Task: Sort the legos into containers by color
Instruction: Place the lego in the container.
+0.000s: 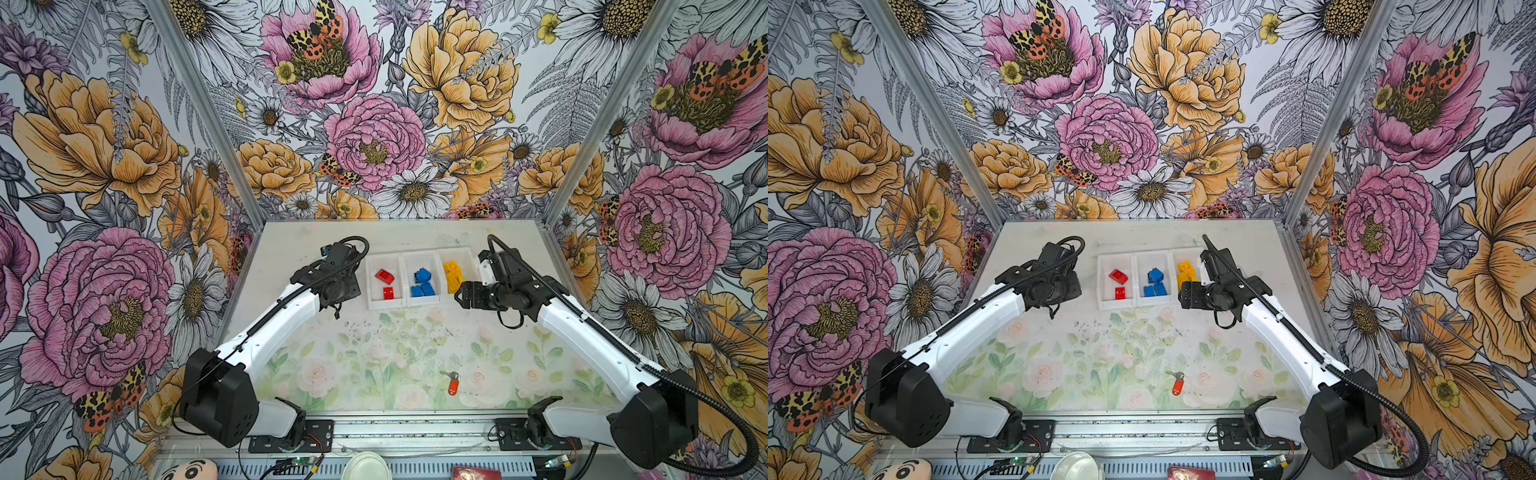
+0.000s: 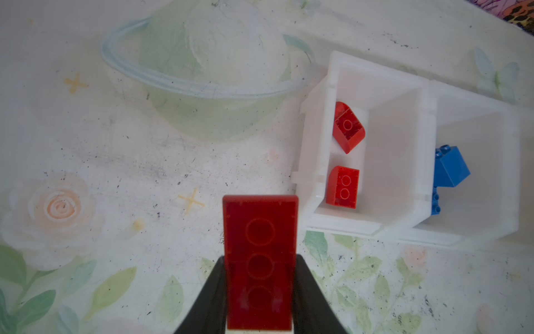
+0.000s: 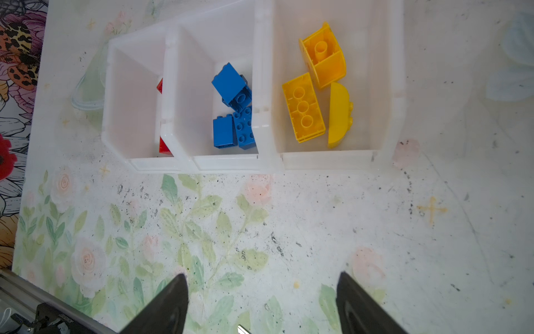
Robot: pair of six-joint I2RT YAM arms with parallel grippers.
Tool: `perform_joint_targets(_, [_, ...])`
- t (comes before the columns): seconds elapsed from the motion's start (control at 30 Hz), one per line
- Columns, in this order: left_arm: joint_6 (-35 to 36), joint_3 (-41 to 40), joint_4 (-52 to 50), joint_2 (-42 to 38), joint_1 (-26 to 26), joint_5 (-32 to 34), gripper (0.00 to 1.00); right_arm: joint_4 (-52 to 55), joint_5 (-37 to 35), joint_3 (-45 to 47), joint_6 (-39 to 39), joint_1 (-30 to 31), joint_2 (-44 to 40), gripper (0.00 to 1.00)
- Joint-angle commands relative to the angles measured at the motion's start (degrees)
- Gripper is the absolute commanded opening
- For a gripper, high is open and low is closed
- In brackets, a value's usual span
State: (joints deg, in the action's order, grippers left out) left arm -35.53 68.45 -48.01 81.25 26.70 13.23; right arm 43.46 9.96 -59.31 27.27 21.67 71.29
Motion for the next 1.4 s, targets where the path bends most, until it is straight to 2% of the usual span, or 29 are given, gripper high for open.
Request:
perform_joint_targets(0.0, [5.02, 4.76, 2.38, 3.21, 1.33, -0.82, 0.23, -3.06, -0.9, 2.32, 3.53, -0.4, -3.92, 0.82])
perform_joint_targets(0.33, [10.64, 13.76, 5.12, 12.77, 1.43, -6.35, 0.23, -3.69, -2.16, 6.84, 6.4, -0.75, -9.15, 0.82])
perform_joint_targets(1.0, [12.65, 19.42, 11.53, 25.6, 1.05, -15.19, 0.23, -4.52, -1.64, 5.51, 5.52, -0.68, -8.97, 0.82])
perform_joint_targets(1.27, [12.33, 20.64, 11.58, 28.29, 1.51, -16.74, 0.32, -5.67, 0.83, 6.56, 5.94, -0.75, -10.08, 0.82])
perform_joint_targets(1.3, [12.25, 20.68, 11.54, 28.51, 1.67, -16.84, 0.35, -5.71, 0.9, 6.92, 6.11, -0.75, -10.57, 0.82])
perform_joint_targets(1.37, [12.06, 20.85, 11.53, 28.89, 1.77, -16.84, 0.47, -5.83, 1.17, 7.6, 6.43, -0.75, -11.33, 0.82])
